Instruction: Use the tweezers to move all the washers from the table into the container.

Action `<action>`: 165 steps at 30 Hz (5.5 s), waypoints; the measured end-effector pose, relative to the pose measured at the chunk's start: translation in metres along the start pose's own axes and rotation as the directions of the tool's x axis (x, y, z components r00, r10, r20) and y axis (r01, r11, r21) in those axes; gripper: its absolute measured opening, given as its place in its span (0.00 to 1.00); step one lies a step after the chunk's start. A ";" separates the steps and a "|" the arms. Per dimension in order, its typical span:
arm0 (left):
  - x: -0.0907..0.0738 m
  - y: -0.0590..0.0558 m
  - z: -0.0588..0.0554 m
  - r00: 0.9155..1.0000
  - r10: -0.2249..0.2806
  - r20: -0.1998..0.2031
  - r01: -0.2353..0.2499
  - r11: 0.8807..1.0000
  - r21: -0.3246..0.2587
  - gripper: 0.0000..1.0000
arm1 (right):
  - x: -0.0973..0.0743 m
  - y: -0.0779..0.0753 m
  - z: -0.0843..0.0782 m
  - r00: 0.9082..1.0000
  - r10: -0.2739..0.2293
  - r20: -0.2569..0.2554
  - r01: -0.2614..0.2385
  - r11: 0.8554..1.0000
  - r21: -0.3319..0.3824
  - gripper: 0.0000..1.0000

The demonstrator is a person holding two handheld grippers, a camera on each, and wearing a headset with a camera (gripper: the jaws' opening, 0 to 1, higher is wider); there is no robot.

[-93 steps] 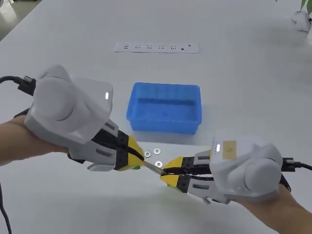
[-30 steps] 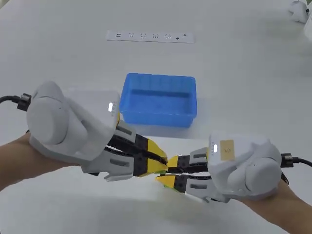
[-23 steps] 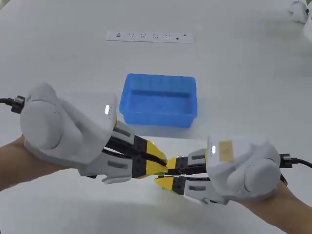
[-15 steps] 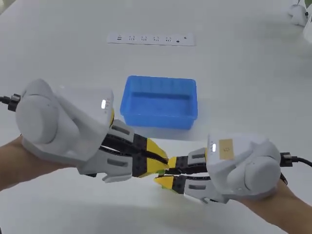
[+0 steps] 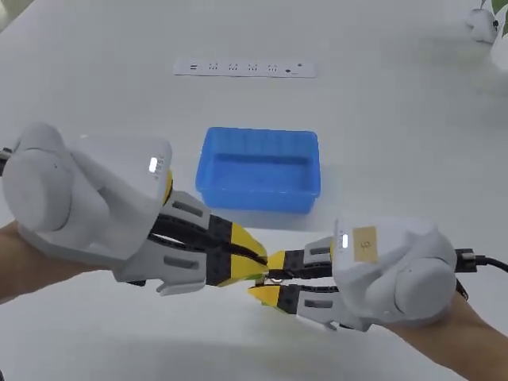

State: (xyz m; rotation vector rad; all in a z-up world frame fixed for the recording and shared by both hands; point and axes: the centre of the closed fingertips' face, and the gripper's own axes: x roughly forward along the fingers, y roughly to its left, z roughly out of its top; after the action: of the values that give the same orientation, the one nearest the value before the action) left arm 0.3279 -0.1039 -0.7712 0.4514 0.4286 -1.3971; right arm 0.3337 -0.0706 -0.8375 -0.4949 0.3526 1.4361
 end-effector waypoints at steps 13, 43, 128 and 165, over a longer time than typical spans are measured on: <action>0.001 0.017 -0.002 0.999 0.027 0.031 -0.026 0.999 -0.040 0.06 | 0.001 -0.016 -0.003 0.999 -0.043 -0.018 0.044 0.999 0.009 0.12; 0.009 0.024 -0.015 0.999 0.013 0.042 -0.008 0.995 -0.104 0.06 | 0.009 -0.018 -0.017 0.999 -0.022 -0.043 0.024 0.998 0.049 0.12; 0.002 0.172 -0.005 0.998 0.052 0.031 -0.050 0.997 -0.057 0.06 | 0.031 -0.162 0.004 0.997 0.066 0.027 -0.066 0.998 0.008 0.10; -0.017 0.139 0.030 0.999 0.039 0.037 -0.039 0.999 0.001 0.06 | 0.002 -0.142 0.036 0.998 0.040 0.054 -0.039 0.999 -0.022 0.12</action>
State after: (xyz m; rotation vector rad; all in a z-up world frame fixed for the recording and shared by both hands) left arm 0.4640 -0.0893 -0.7302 0.4329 0.3871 -1.3665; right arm 0.4725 -0.0591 -0.7924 -0.4672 0.3054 1.4903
